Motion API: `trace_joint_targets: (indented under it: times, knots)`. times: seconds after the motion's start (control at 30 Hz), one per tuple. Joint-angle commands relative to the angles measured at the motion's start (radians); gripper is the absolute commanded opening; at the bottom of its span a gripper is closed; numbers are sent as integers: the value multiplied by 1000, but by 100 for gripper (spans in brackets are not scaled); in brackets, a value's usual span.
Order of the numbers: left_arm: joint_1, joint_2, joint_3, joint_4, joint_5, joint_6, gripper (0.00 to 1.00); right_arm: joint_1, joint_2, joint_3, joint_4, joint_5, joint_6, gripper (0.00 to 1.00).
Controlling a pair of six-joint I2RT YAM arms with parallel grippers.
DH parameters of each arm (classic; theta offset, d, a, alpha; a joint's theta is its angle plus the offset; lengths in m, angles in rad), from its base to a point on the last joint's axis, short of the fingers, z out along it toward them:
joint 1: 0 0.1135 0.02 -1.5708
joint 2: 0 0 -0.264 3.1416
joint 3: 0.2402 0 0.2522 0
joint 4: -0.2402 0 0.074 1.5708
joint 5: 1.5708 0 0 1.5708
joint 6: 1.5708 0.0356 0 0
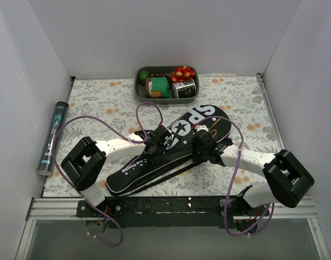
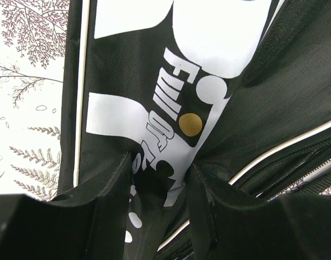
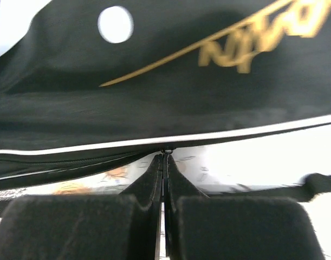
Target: Pack up the badminton gear
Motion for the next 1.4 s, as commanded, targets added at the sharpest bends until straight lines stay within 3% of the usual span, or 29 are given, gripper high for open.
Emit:
trace_joint_targets:
  times: [0.0, 0.2, 0.4, 0.53, 0.97, 1.37]
  knots:
    - [1, 94, -15, 130, 145, -86, 31, 159, 87, 89, 80, -105, 82, 1]
    - [-1, 97, 33, 132, 170, -86, 32, 342, 212, 181, 148, -143, 154, 1]
    - [6, 89, 45, 149, 184, -106, 32, 449, 311, 240, 269, -217, 223, 1]
    - [27, 78, 33, 196, 269, -141, 32, 494, 325, 221, 352, -248, 260, 1]
    - [85, 215, 131, 400, 503, -298, 33, 511, 88, 103, 220, -97, 247, 1]
    - [87, 318, 227, 439, 567, -318, 33, 692, 156, 204, 188, -12, 276, 1]
